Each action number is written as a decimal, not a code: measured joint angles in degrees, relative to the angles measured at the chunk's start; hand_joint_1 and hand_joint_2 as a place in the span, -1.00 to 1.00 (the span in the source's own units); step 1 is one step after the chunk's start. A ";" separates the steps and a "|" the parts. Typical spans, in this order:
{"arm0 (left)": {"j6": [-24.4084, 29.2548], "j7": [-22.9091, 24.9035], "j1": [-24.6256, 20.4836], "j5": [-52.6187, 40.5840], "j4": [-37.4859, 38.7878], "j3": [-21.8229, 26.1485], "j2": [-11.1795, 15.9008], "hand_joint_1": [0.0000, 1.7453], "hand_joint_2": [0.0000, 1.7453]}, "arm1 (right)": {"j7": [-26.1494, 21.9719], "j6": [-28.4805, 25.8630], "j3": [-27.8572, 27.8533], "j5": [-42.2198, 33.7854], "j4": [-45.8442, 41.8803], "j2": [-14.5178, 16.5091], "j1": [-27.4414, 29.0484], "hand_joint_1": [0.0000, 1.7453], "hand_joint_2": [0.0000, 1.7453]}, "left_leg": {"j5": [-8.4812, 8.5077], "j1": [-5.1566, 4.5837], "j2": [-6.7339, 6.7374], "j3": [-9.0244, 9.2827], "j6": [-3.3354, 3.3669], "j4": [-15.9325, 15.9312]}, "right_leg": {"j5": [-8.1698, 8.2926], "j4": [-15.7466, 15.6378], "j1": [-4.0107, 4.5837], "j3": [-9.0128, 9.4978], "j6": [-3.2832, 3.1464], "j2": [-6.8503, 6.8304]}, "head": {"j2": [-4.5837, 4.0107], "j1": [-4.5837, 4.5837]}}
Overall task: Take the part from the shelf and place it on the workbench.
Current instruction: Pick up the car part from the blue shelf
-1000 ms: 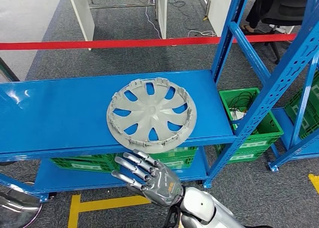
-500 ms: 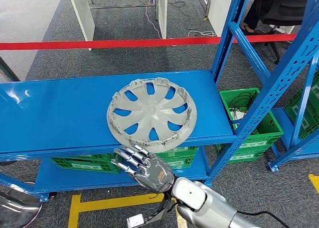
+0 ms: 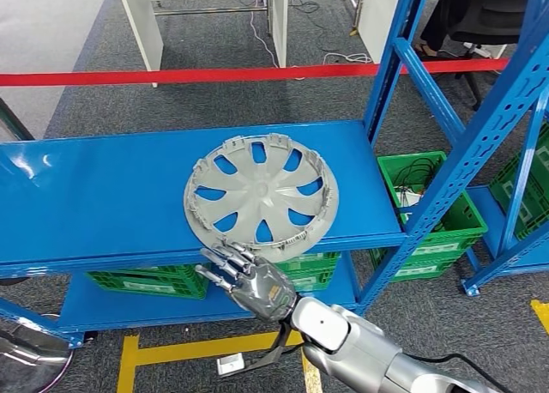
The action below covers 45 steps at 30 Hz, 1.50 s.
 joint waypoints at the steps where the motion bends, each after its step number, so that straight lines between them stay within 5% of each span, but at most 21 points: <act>1: -0.03 0.08 -0.02 -0.08 0.00 -0.05 0.01 -1.00 -1.00 | 0.43 0.00 0.16 -0.09 0.58 0.08 -0.41 -1.00 1.00 | 0.01 0.00 0.00 0.00 0.00 0.00 | 0.01 0.00 0.00 0.00 0.00 0.00 | 0.00 0.00; 33: -0.40 0.40 -0.16 -1.37 0.00 -0.11 0.15 -1.00 -1.00 | 4.56 0.21 2.33 -0.69 11.14 1.86 -6.95 -1.00 1.00 | 0.08 -0.03 0.00 -0.10 0.00 0.01 | 0.08 0.00 -0.03 -0.08 0.07 0.00 | 0.00 0.00; 45: -0.82 0.35 -0.05 -1.35 0.00 -0.11 0.40 -1.00 -1.00 | 4.52 4.75 2.89 -3.67 15.58 2.25 -8.71 -1.00 1.00 | 0.10 -0.05 0.00 -0.14 0.02 0.01 | 0.10 0.00 -0.05 -0.12 0.09 -0.01 | 0.00 0.00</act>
